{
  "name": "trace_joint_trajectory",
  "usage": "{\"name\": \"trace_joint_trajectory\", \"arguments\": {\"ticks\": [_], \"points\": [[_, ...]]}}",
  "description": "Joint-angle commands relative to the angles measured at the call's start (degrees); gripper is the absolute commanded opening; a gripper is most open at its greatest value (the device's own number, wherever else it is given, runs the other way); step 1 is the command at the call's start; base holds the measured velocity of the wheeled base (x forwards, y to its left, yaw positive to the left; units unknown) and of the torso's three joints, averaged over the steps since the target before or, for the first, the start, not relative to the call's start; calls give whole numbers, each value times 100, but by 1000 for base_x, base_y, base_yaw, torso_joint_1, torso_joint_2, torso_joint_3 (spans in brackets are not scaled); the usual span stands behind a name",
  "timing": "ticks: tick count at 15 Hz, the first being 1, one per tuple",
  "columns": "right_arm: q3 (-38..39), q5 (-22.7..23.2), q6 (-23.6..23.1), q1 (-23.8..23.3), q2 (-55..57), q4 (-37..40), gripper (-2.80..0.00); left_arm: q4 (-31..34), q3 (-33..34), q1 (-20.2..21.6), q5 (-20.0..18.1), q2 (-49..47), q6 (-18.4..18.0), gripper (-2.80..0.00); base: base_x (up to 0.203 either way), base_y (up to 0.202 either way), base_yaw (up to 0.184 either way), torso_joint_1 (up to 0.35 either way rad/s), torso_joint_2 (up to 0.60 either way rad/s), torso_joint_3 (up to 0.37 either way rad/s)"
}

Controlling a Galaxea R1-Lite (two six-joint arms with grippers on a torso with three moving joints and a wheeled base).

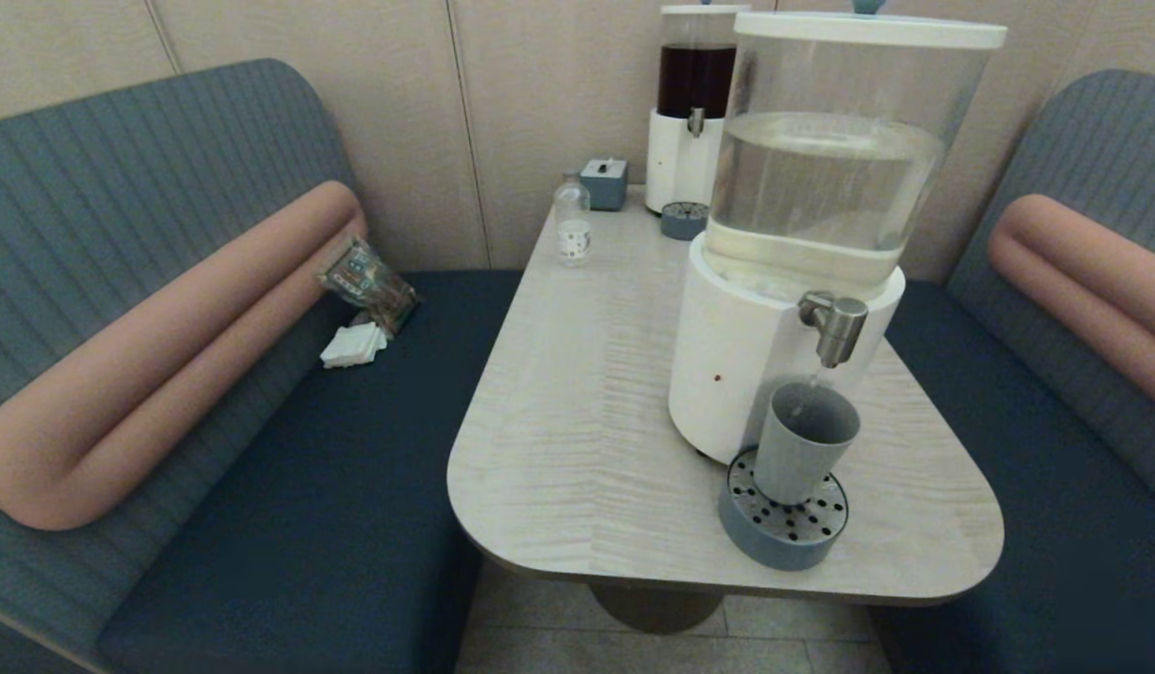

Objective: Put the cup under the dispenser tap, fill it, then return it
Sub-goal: Turn off the faucet

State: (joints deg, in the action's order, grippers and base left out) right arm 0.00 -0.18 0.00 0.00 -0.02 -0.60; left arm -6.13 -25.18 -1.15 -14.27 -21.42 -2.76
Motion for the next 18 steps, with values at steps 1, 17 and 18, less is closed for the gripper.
{"name": "trace_joint_trajectory", "arguments": {"ticks": [1, 17, 18], "points": [[0, 1, 0, 0, 11, -2, -280, -322, -397, -4, -198, -1312, 332, -280, 0, 0, 0, 0, 0, 0], [0, 1, 0, 0, 11, -2, -280, -6750, -2199, -1344, -4085, -8411, 347, -280, 0, 0, 0, 0, 0, 0], [0, 1, 0, 0, 11, -2, -280, -6780, -2421, -1641, -3902, -8562, 272, -280, 0, 0, 0, 0, 0, 0]]}}
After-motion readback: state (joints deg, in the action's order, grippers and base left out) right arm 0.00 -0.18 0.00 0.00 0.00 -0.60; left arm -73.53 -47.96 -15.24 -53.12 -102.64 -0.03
